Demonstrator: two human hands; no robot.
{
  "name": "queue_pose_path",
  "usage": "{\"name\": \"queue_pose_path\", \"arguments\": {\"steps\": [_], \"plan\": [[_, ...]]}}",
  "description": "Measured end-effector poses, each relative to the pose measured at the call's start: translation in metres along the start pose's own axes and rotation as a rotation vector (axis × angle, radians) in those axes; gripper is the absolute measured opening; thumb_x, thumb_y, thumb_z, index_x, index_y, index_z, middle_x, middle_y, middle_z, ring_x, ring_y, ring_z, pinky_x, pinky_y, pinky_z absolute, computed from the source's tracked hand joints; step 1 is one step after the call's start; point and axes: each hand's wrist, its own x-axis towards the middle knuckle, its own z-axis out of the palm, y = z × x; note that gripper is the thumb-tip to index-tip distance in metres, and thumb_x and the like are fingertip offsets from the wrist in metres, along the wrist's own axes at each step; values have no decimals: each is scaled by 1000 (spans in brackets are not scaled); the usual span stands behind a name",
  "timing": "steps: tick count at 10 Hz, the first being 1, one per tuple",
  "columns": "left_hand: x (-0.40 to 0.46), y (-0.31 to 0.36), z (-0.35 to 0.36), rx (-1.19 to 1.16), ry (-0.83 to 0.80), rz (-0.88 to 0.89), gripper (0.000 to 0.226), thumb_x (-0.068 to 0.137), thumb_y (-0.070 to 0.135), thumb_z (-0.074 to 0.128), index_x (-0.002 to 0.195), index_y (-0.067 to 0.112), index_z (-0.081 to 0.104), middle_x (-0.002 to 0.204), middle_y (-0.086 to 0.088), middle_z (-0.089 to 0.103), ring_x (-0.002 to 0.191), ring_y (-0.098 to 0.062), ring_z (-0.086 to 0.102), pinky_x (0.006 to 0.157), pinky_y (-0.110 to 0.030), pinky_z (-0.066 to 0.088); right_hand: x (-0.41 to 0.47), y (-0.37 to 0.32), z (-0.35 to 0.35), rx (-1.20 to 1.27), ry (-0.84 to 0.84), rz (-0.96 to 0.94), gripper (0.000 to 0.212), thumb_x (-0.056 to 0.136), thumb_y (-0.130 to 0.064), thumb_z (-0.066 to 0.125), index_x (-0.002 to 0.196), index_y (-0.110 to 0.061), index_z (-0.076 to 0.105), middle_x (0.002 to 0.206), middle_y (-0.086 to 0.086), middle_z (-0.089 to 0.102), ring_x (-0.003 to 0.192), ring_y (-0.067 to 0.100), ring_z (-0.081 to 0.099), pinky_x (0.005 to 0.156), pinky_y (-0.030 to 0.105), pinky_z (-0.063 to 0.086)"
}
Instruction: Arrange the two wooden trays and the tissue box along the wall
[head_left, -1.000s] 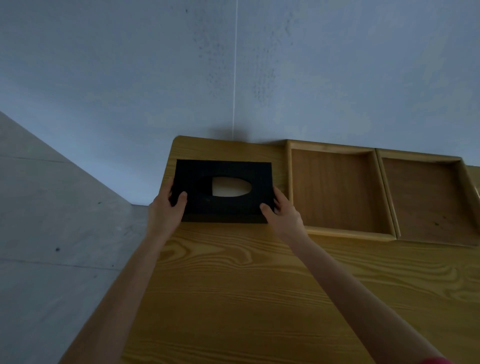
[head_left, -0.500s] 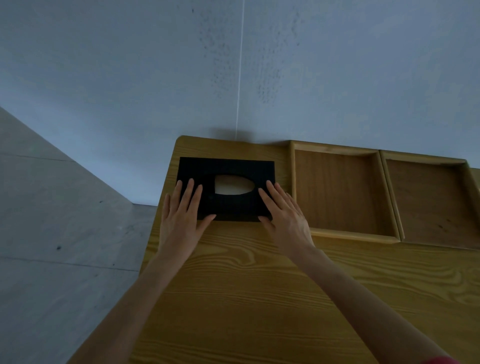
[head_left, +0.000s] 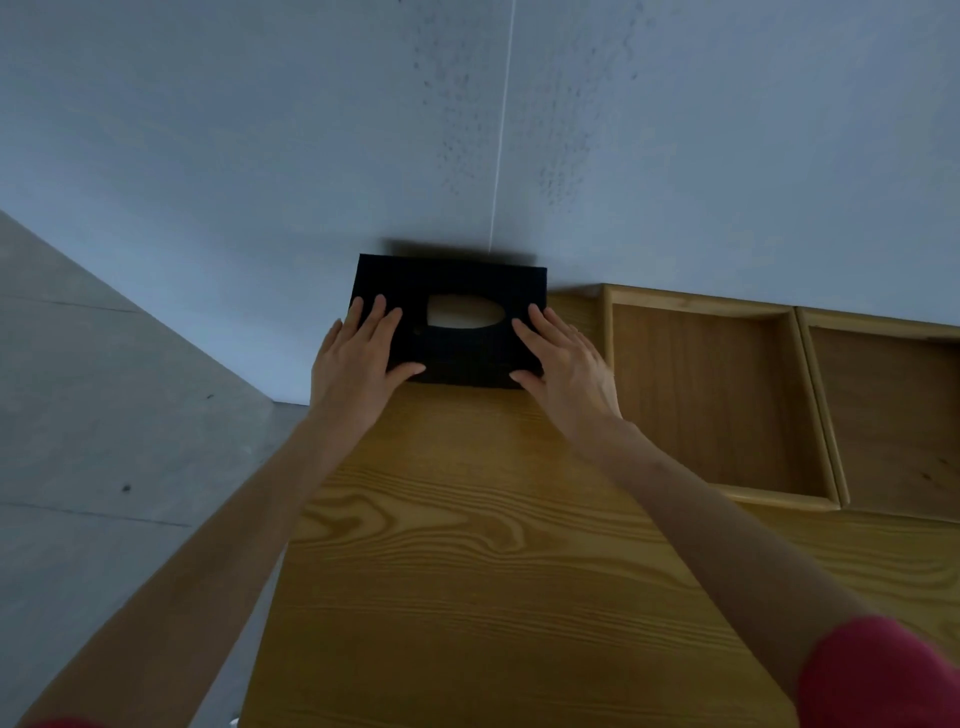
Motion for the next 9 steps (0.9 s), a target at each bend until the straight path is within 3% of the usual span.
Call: {"name": "queue_pose_path", "arguments": {"steps": [4, 6, 9], "plan": [[24, -4, -11, 43, -67, 33, 68, 87, 37, 53, 142, 9, 25, 155, -12, 18, 144, -29, 12, 116, -45, 19, 20, 2, 1, -68, -23, -17, 58, 90, -24, 57, 141, -18, 31, 153, 4, 23, 141, 17, 17, 115, 34, 15], [25, 9, -19, 73, -184, -39, 76, 88, 39, 52, 145, 11, 11, 157, -12, 5, 144, -31, 2, 116, -53, 6, 17, 3, -13, -149, -196, -15, 67, 91, -37, 50, 145, -21, 15, 157, 2, 7, 143, 18, 5, 116, 40, 6], [3, 55, -56, 146, -70, 40, 81, 88, 49, 42, 146, 11, 1, 157, -13, -2, 144, -33, -5, 116, -53, -1, -14, -8, -68, -193, -213, 35, 75, 89, -44, 49, 146, -22, 6, 157, 4, 0, 143, 23, -5, 115, 50, 0]]}}
